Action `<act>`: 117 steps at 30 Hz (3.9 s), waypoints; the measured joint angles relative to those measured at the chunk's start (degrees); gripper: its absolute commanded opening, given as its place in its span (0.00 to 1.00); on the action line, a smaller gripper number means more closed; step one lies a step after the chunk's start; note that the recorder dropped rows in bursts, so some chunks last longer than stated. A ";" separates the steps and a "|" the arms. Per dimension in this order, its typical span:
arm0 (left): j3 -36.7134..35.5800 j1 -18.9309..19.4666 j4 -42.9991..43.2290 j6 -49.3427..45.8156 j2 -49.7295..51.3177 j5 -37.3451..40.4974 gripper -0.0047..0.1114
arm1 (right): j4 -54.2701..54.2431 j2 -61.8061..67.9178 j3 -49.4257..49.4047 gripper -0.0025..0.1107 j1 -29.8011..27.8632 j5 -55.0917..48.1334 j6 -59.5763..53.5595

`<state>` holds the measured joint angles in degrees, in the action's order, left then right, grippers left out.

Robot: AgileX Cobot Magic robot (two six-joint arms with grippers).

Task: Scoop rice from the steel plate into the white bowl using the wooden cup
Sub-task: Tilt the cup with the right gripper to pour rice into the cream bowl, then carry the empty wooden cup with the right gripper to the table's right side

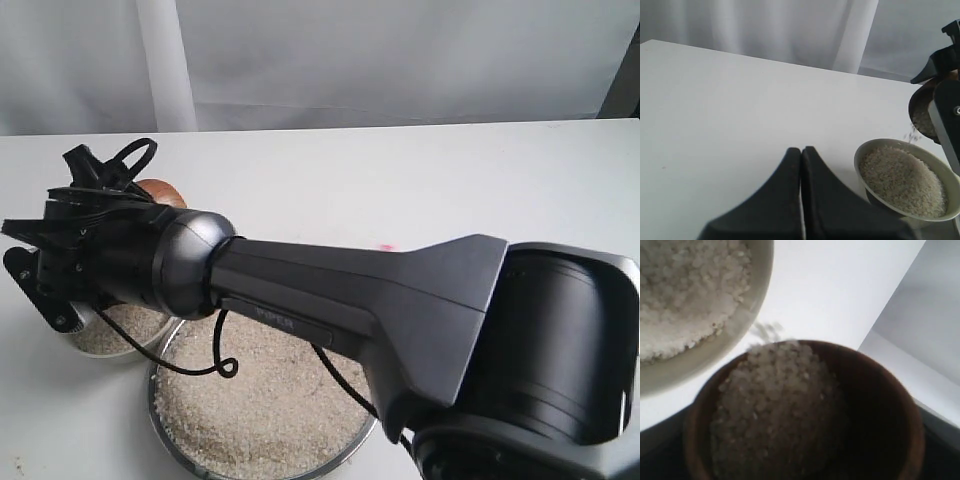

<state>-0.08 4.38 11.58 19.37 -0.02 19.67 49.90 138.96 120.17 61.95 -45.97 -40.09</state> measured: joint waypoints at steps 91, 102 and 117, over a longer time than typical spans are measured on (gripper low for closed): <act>0.00 0.00 0.00 0.00 0.00 0.00 0.04 | 25.41 0.22 0.13 0.02 3.97 0.31 -13.72; 0.00 0.00 0.00 0.00 0.00 0.00 0.04 | 24.80 0.22 0.13 0.02 3.97 -0.91 1.92; 0.00 0.00 0.00 0.00 0.00 0.00 0.04 | 4.65 -5.42 0.13 0.02 3.73 -6.88 44.18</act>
<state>-0.08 4.38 11.58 19.37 -0.02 19.67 54.55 133.54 120.30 65.68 -52.85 4.08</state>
